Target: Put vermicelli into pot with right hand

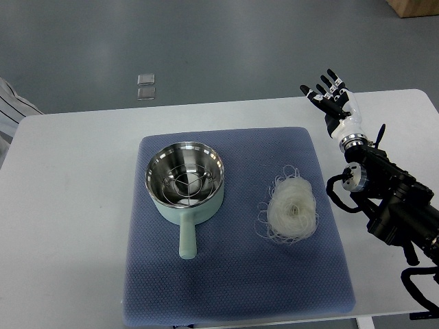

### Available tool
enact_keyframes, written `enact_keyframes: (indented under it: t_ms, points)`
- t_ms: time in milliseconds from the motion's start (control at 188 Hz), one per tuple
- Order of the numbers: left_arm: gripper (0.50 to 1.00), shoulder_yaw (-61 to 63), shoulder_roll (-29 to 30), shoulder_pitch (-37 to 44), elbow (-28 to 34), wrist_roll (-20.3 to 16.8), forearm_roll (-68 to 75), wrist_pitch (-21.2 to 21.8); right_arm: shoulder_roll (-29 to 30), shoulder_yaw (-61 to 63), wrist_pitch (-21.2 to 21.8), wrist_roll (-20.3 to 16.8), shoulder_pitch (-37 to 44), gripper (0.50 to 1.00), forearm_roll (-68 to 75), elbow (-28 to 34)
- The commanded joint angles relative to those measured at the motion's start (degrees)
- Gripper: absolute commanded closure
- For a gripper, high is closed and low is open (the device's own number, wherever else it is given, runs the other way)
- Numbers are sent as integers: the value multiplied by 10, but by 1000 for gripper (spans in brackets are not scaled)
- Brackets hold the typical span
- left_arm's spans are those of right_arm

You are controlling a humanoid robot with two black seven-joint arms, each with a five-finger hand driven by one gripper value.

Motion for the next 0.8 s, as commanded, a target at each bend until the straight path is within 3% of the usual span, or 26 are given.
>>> enact_keyframes:
  t_ms: [0, 794]
  points:
    - [500, 0, 0, 0, -1, -1, 0, 0, 0, 0, 0, 0, 0, 572, 0, 0]
    - [500, 1, 0, -4, 0, -1, 0, 4, 0, -1, 0, 2, 0, 572, 0, 0]
